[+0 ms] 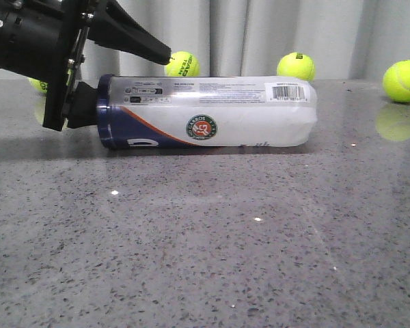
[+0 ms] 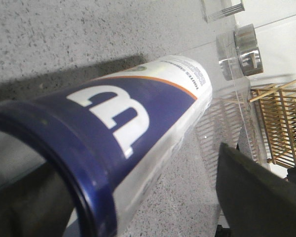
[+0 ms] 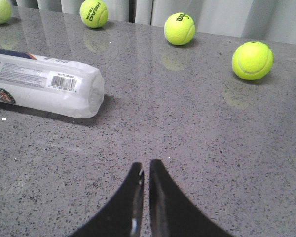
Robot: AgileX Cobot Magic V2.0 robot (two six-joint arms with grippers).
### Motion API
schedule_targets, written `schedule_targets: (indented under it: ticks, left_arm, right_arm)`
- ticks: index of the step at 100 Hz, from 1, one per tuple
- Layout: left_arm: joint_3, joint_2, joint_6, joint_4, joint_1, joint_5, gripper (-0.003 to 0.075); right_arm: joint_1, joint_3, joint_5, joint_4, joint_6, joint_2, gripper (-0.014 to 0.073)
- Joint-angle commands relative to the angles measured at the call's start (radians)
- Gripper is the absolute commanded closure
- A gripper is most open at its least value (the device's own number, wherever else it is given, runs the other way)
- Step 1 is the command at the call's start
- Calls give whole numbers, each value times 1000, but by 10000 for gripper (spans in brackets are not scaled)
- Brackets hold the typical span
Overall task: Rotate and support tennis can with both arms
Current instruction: 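Lift the lid end with the left gripper, tilting the can upward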
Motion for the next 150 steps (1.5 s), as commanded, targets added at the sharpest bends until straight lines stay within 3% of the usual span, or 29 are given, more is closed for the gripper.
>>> schedule_targets:
  ticks: [1, 35, 54, 117, 150]
  left_arm:
    - [-29, -40, 7, -86, -9, 71, 227]
    - [-29, -40, 7, -102, -9, 87, 596]
    - [-29, -40, 7, -102, -9, 90, 741]
    - [-105, -77, 14, -93, -7, 176, 740]
    - [-349, -167, -241, 191, -7, 181, 740]
  right_arm:
    - [-5, -25, -71, -20, -3, 6, 548]
    - [-5, -25, -71, -20, -3, 6, 548]
    - [-5, -25, -71, -20, -3, 6, 548]
    - [-5, -25, -71, -20, -3, 6, 548]
    - [-5, -25, -71, -20, -3, 6, 548]
